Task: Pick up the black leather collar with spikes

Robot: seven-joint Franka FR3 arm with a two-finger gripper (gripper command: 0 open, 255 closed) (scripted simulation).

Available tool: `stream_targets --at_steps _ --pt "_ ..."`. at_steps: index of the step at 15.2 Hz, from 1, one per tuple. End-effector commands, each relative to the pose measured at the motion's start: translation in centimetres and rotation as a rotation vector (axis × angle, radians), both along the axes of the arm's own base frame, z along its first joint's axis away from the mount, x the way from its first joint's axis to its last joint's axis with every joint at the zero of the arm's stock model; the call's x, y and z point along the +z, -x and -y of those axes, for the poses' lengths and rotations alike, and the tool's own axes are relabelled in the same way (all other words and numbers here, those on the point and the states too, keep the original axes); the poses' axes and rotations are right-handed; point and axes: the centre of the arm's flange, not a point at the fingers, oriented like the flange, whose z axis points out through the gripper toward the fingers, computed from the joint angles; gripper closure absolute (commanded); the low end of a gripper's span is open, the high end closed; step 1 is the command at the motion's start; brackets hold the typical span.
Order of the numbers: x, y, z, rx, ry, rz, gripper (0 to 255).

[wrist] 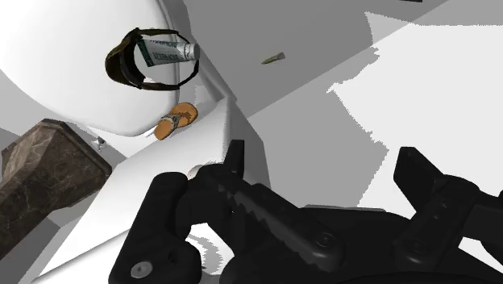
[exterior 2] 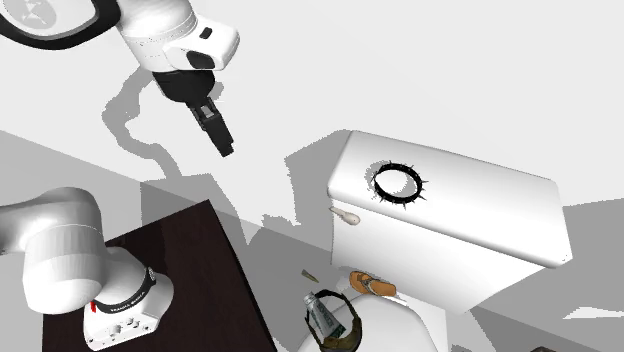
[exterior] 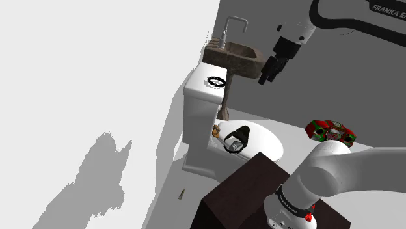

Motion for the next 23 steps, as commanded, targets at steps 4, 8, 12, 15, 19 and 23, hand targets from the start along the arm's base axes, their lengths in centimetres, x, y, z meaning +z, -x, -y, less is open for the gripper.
stream_targets --at_steps 4,8,12,15,19,23 --pt "-1.3 -3.2 1.7 -0.008 0.003 0.003 0" --pt "-3.0 -7.5 4.1 -0.018 0.008 0.008 0" --pt "-4.7 -11.7 6.5 -0.029 0.012 0.012 0" --pt "-6.0 -14.9 8.4 -0.037 0.016 0.015 0" --pt "-7.6 -19.1 10.9 -0.047 0.020 0.019 0" --pt "-9.3 -23.3 13.4 -0.057 0.025 0.024 0"
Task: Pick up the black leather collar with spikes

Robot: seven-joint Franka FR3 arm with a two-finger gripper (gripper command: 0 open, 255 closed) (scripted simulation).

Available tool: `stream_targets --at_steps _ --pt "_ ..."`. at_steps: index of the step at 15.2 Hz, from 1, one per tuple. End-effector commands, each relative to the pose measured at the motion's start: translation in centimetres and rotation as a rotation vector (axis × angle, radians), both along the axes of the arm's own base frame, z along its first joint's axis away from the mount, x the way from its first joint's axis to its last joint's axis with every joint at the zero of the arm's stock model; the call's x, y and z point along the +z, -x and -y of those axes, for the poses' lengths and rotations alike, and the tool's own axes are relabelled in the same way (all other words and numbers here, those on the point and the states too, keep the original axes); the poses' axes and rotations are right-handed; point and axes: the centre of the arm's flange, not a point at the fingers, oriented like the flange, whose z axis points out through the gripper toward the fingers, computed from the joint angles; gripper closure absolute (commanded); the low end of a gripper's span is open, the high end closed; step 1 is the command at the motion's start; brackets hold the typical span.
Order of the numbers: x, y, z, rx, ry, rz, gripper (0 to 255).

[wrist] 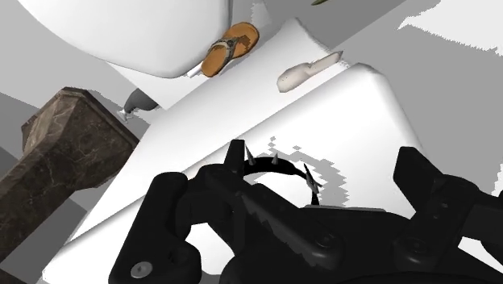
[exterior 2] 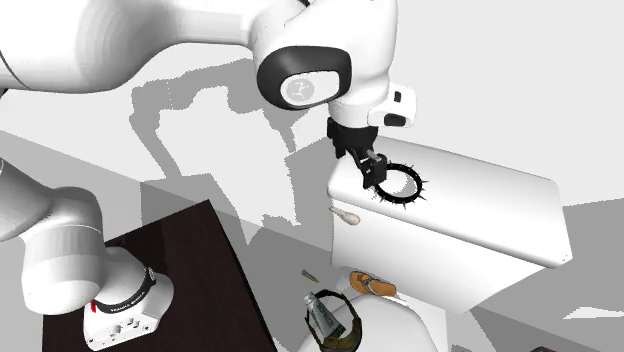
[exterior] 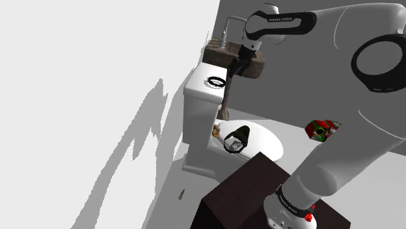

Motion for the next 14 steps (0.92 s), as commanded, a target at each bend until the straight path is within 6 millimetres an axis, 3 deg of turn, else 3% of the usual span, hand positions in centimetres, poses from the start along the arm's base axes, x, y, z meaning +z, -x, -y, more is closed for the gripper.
stream_targets --at_steps 1,10,14 --pt "-0.7 -2.4 1.4 -0.005 0.003 0.002 0" --pt "-4.2 -11.7 7.4 -0.028 0.013 0.012 0" --pt "-5.8 -11.8 7.5 -0.029 0.013 0.012 0"
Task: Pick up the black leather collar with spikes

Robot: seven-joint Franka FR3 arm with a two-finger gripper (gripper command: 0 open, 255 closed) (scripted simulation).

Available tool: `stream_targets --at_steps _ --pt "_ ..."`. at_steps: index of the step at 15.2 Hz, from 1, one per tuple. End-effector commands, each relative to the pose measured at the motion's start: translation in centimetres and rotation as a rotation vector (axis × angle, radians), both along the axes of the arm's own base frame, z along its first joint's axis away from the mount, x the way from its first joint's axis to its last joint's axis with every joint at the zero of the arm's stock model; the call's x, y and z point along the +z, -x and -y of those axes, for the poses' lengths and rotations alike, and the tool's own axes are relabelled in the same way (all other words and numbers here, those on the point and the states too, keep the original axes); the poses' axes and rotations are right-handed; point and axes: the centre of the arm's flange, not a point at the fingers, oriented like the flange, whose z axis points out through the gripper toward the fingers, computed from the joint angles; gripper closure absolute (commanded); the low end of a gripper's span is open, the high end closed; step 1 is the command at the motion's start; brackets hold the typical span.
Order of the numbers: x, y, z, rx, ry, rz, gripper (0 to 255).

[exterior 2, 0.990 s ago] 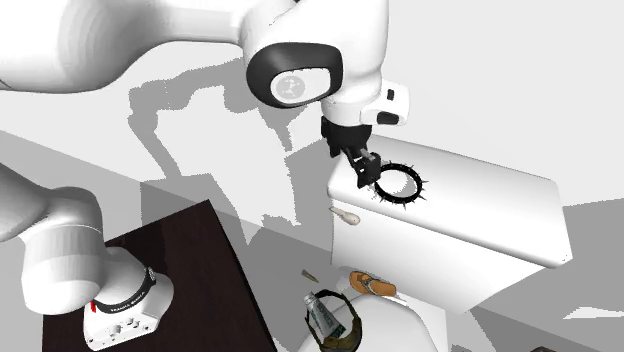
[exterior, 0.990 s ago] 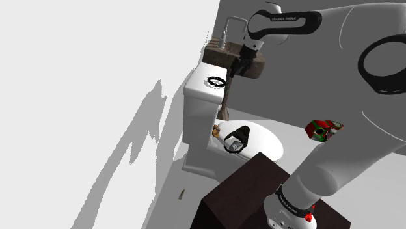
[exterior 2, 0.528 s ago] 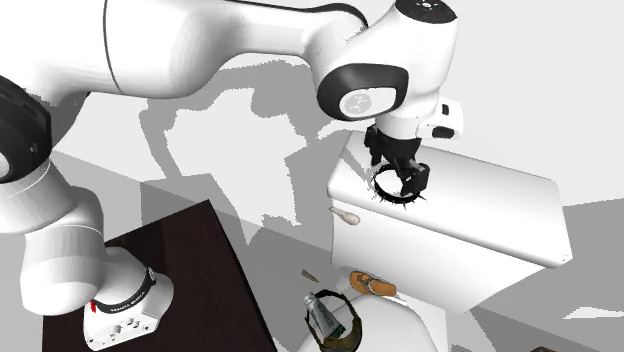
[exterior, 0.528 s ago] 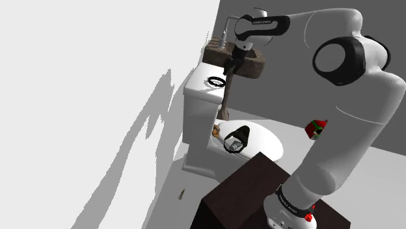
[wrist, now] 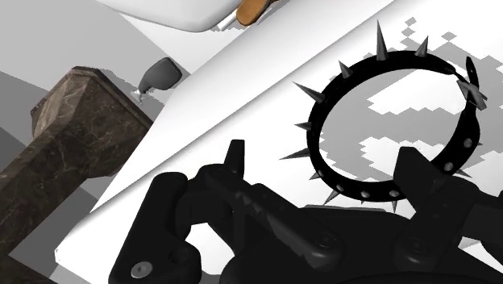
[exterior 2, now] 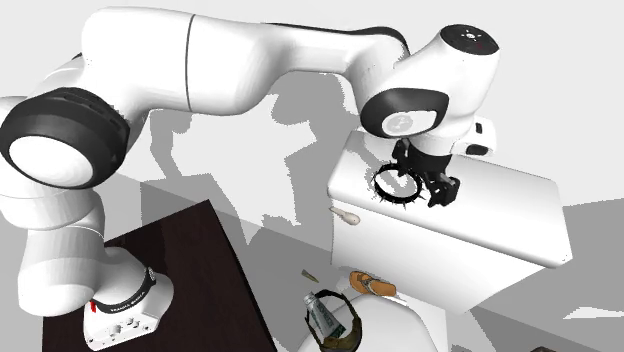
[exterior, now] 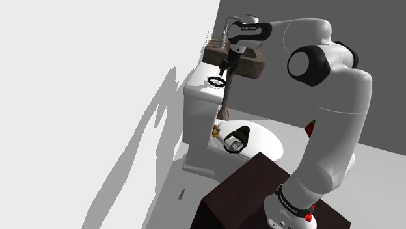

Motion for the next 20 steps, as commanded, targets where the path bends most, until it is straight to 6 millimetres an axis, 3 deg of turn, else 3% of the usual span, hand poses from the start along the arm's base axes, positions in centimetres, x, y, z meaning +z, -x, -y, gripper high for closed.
stream_targets --at_steps 1,4,6,7,16,20 --pt "-1.0 0.0 0.0 0.000 0.000 0.001 0" --pt "-2.9 0.0 0.0 0.000 0.000 0.001 0" --pt "-2.9 0.0 0.0 0.000 0.000 0.001 0" --pt "-2.9 0.0 0.0 0.000 0.000 0.001 255" --pt "-2.9 0.0 0.0 0.000 0.000 0.001 255" --pt "-0.8 0.0 0.0 0.000 0.000 0.001 255"
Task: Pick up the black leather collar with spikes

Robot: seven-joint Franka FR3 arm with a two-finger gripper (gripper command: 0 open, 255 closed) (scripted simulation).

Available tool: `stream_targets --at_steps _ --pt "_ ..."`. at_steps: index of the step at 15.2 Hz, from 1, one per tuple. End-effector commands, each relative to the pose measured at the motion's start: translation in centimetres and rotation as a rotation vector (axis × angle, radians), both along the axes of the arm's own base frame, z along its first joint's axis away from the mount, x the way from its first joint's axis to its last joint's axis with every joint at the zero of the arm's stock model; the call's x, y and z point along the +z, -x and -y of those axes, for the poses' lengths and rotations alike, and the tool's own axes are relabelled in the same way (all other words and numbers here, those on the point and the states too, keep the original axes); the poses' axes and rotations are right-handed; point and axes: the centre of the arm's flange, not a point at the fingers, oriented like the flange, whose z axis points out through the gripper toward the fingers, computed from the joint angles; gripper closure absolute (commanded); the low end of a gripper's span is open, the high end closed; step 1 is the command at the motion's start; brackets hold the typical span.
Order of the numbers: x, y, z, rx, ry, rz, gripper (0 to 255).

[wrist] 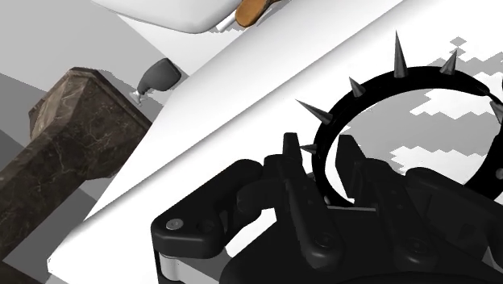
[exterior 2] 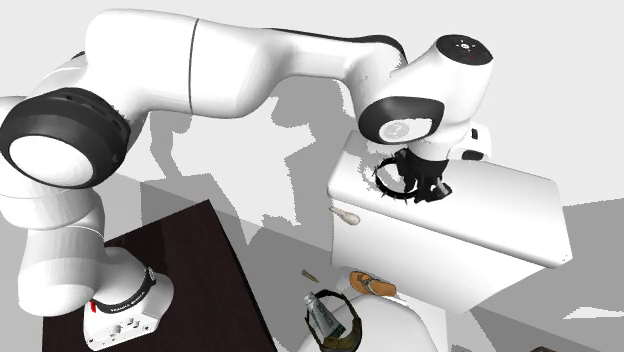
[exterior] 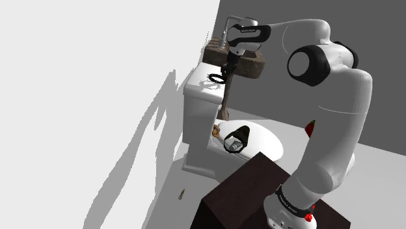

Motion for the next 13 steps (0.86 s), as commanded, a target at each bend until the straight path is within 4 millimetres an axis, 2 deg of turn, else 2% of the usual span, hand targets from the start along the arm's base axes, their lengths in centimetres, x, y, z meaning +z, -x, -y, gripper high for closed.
stream_targets --at_steps 1,11,13 --pt "1.0 -0.1 0.1 0.000 0.000 0.000 255" --pt "6.2 -0.1 0.1 0.000 0.000 0.000 255" --pt "6.3 -0.1 0.1 0.000 0.000 0.000 255"
